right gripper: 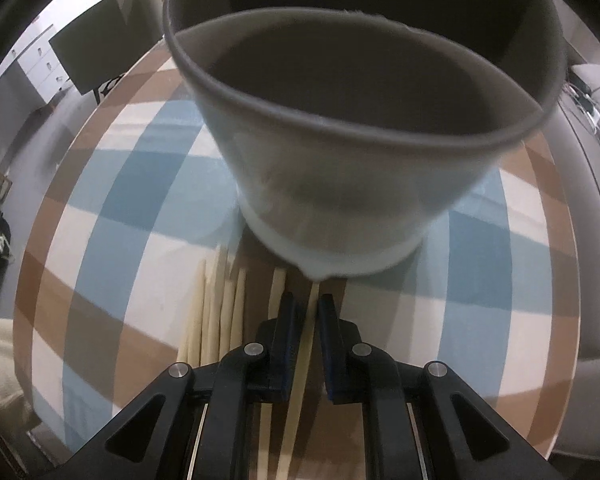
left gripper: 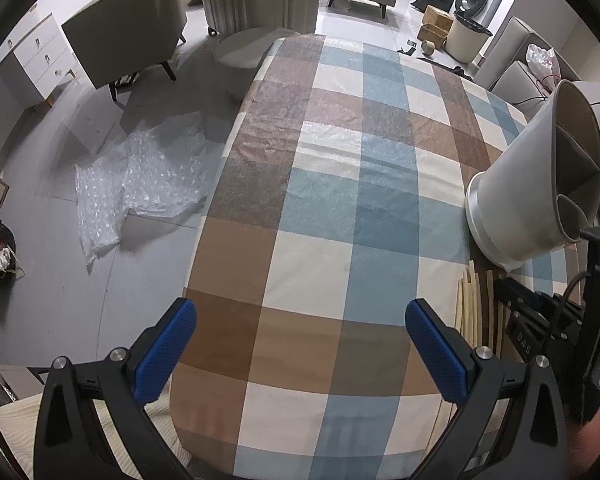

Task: Organize utensils
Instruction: 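Move the right tool to the wooden chopsticks and close on one, then close the left tool on another chopstick while the right tool holds its chopstick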

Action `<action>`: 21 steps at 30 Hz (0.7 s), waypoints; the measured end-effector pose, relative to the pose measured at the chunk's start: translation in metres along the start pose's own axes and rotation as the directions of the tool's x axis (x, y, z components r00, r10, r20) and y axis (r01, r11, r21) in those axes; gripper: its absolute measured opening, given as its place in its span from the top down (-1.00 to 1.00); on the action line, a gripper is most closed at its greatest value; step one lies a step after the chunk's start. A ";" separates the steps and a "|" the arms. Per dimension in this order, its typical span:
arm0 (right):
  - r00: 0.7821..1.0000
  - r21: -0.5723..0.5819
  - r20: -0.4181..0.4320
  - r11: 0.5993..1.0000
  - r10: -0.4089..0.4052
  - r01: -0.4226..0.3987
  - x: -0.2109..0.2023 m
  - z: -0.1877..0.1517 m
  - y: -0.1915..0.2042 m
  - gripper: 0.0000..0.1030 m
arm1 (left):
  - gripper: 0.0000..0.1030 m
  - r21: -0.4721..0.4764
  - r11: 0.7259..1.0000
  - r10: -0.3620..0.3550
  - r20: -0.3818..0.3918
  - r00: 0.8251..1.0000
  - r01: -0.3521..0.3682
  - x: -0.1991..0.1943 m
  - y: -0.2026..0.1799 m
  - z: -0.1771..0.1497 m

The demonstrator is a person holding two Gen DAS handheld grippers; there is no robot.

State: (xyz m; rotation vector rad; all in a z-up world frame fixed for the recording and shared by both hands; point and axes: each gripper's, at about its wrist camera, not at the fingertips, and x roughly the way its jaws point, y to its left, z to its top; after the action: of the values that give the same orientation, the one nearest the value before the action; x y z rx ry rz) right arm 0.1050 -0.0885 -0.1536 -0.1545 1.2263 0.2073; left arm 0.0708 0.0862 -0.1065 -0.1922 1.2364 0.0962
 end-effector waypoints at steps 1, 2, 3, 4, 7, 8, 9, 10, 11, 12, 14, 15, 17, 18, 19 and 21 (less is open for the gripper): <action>1.000 0.001 0.005 1.000 0.000 0.000 -0.001 0.000 0.000 0.79 | -0.97 -0.002 1.000 -0.001 -0.005 1.000 0.001 0.001 -0.001 0.000; 1.000 -0.002 0.010 1.000 0.004 -0.004 -0.001 0.000 -0.002 0.85 | -0.97 -0.001 1.000 0.000 -0.007 1.000 0.000 0.001 -0.001 -0.001; 1.000 -0.001 0.011 1.000 0.014 -0.014 -0.001 0.000 -0.004 0.88 | -0.97 0.003 1.000 0.002 -0.008 1.000 -0.002 0.002 -0.003 -0.001; 0.999 0.009 0.009 0.999 0.032 -0.032 -0.002 -0.001 -0.007 0.92 | -0.97 0.011 1.000 0.002 -0.012 1.000 -0.002 0.003 -0.005 -0.001; 0.996 0.067 0.009 0.994 0.088 -0.089 -0.009 -0.004 -0.016 0.93 | -0.97 0.041 0.999 -0.026 -0.034 0.999 0.027 0.007 -0.015 -0.004; 0.994 0.093 0.016 0.990 0.107 -0.108 -0.012 -0.005 -0.023 0.93 | -0.97 0.055 0.998 -0.029 -0.048 0.998 0.031 0.009 -0.019 -0.006; 0.992 0.118 0.029 0.985 0.123 -0.126 -0.016 -0.007 -0.029 0.93 | -0.97 0.068 0.997 -0.034 -0.060 0.998 0.038 0.012 -0.024 -0.008; 0.989 0.146 0.046 0.978 0.141 -0.147 -0.021 -0.009 -0.037 0.93 | -0.96 0.076 0.996 -0.040 -0.070 0.997 0.045 0.012 -0.027 -0.009; 0.985 0.173 0.065 0.970 0.159 -0.168 -0.026 -0.010 -0.044 0.93 | -0.93 0.090 0.994 -0.049 -0.085 0.995 0.057 0.015 -0.032 -0.011; 0.982 0.197 0.080 0.963 0.171 -0.184 -0.031 -0.012 -0.051 0.93 | -0.91 0.111 0.992 -0.053 -0.103 0.993 0.065 0.018 -0.040 -0.015; 0.973 0.245 0.116 0.943 0.202 -0.225 -0.041 -0.017 -0.066 0.93 | -0.88 0.134 0.988 -0.061 -0.127 0.990 0.078 0.020 -0.048 -0.019; 0.969 0.265 0.128 0.934 0.212 -0.240 -0.044 -0.020 -0.078 0.93 | -0.87 0.151 0.985 -0.061 -0.144 0.988 0.083 0.023 -0.055 -0.023; 0.960 0.310 0.149 0.911 0.238 -0.274 -0.048 -0.024 -0.092 0.93 | -0.86 0.170 0.981 -0.063 -0.172 0.983 0.093 0.026 -0.061 -0.027; 0.954 0.336 0.164 0.896 0.250 -0.292 -0.053 -0.027 -0.100 0.93 | -0.86 0.180 0.979 -0.063 -0.188 0.980 0.097 0.028 -0.065 -0.030; 0.949 0.359 0.178 0.880 0.262 -0.310 -0.057 -0.028 -0.107 0.93 | -0.85 0.193 0.977 -0.053 -0.201 0.978 0.093 0.031 -0.068 -0.033; 0.937 0.400 0.207 0.849 0.282 -0.344 -0.061 -0.039 -0.108 0.93 | -0.85 0.205 0.975 -0.035 -0.227 0.973 0.083 0.036 -0.072 -0.039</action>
State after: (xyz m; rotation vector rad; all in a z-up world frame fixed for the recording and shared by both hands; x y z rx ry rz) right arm 0.0759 -0.2062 -0.1085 0.4470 1.1224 0.2211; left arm 0.0592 0.0067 -0.1464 -0.0530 1.4532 -0.1136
